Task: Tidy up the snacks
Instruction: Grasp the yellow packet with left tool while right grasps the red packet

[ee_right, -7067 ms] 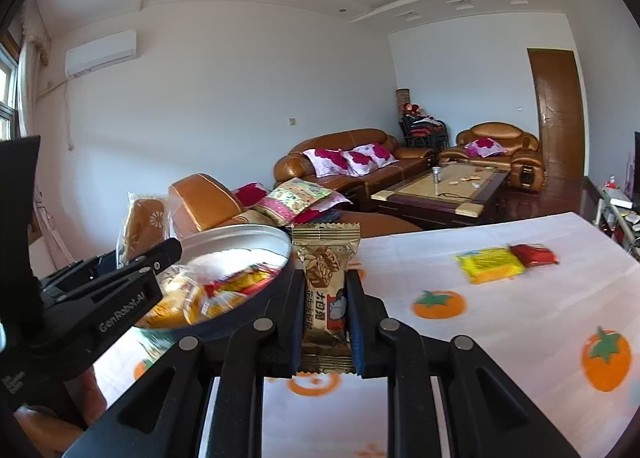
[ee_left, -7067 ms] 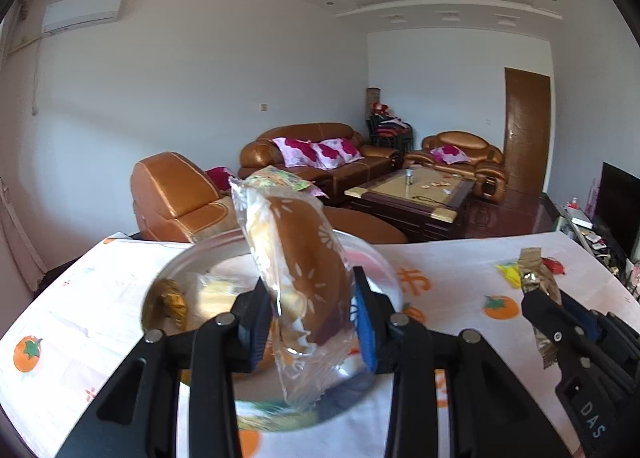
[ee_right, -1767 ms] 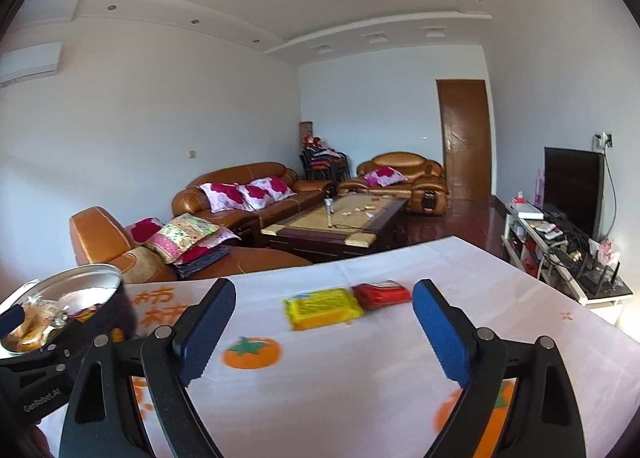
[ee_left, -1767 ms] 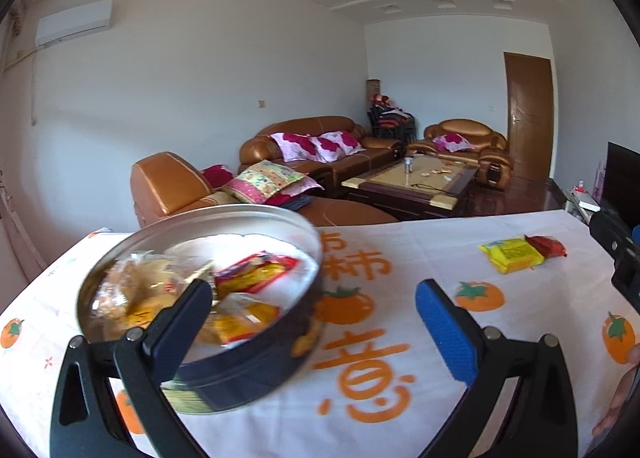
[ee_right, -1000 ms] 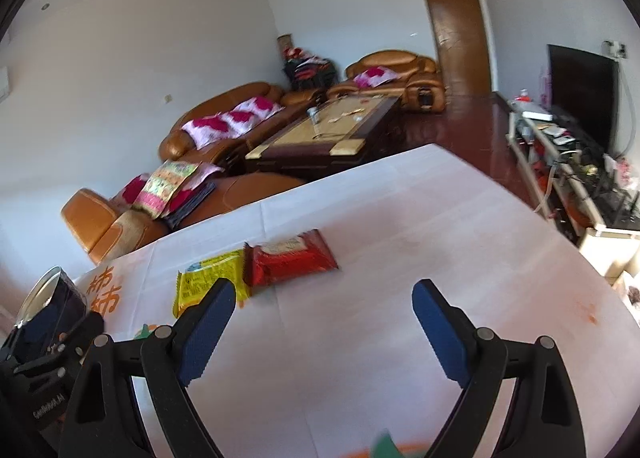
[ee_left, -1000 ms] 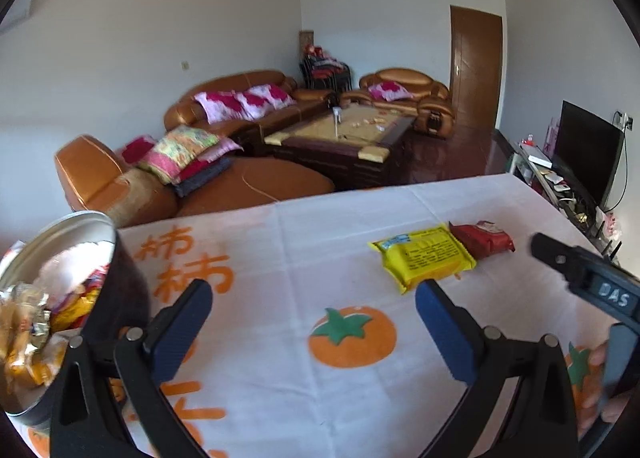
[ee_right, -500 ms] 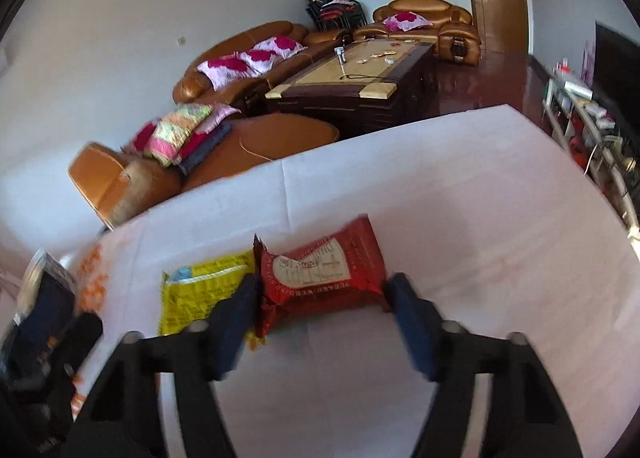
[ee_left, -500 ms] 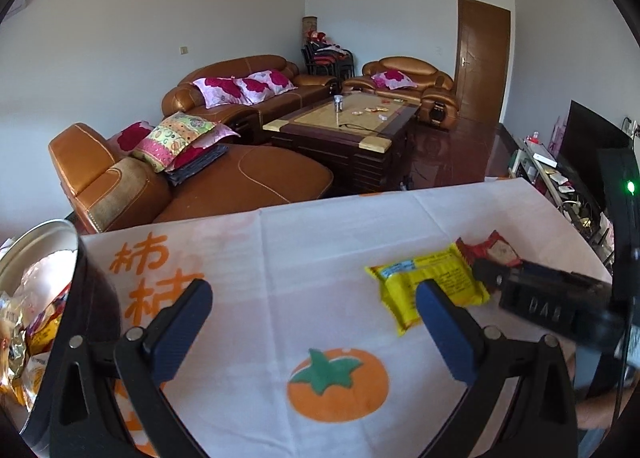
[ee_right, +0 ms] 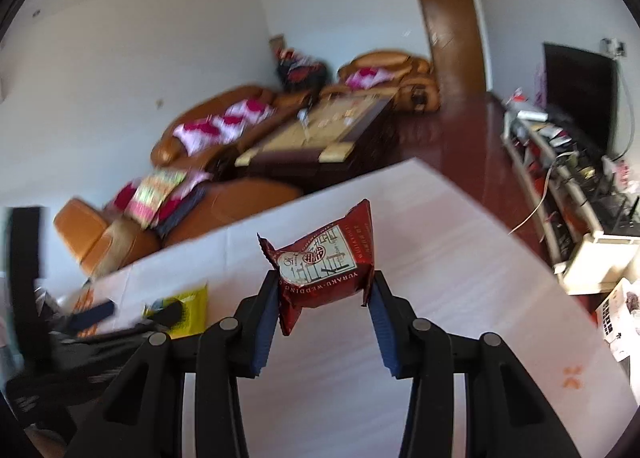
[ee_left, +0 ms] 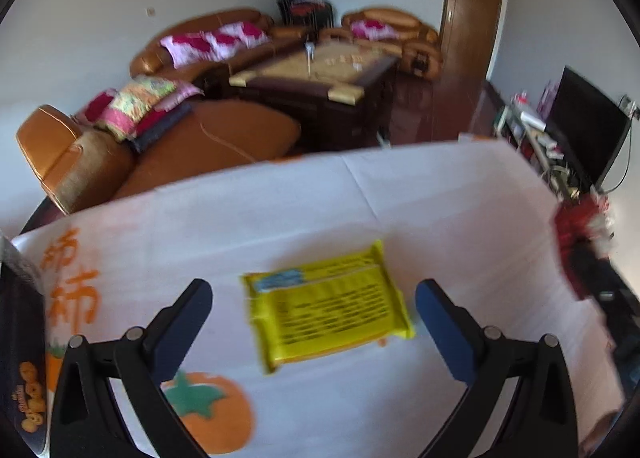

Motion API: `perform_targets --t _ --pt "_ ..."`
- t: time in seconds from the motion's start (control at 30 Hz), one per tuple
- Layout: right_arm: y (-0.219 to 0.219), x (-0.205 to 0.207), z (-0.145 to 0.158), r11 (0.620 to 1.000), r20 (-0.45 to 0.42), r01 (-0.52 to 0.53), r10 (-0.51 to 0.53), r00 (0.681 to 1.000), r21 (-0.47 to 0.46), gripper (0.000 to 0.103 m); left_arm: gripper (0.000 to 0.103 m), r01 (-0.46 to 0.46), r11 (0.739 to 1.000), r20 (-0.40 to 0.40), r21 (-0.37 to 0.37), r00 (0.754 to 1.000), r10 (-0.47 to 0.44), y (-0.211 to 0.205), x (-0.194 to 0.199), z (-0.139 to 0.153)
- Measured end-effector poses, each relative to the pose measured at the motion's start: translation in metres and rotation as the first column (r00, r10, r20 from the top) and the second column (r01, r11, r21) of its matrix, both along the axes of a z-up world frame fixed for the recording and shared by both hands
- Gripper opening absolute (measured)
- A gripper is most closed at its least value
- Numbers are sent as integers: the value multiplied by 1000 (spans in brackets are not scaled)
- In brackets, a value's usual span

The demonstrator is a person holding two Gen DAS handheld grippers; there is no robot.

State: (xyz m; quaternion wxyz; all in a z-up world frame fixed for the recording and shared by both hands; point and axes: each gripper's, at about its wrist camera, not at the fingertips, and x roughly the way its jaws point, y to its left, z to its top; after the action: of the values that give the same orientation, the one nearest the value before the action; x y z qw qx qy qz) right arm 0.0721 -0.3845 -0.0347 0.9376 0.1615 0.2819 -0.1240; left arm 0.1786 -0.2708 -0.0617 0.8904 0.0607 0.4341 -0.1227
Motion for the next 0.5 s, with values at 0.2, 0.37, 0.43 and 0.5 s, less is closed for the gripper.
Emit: perform_targets --t 0.2,0.37,0.43,0.5 --pt "-7 -1 7 999 43 14 -15 999 42 45 103 -67 998 -59 2 996 67 -8 4 -20" --pt "-6 0 4 999 36 2 -4 999 50 45 103 -22 1000 -4 3 1000 22 -14 -9 -15" --pt "-5 -1 3 999 36 1 -3 999 46 45 103 -3 1000 8 7 1000 3 -14 -14 -12" --pt "-3 -1 2 999 36 1 -3 999 37 45 103 5 1000 20 6 1000 -5 -11 -20 -11"
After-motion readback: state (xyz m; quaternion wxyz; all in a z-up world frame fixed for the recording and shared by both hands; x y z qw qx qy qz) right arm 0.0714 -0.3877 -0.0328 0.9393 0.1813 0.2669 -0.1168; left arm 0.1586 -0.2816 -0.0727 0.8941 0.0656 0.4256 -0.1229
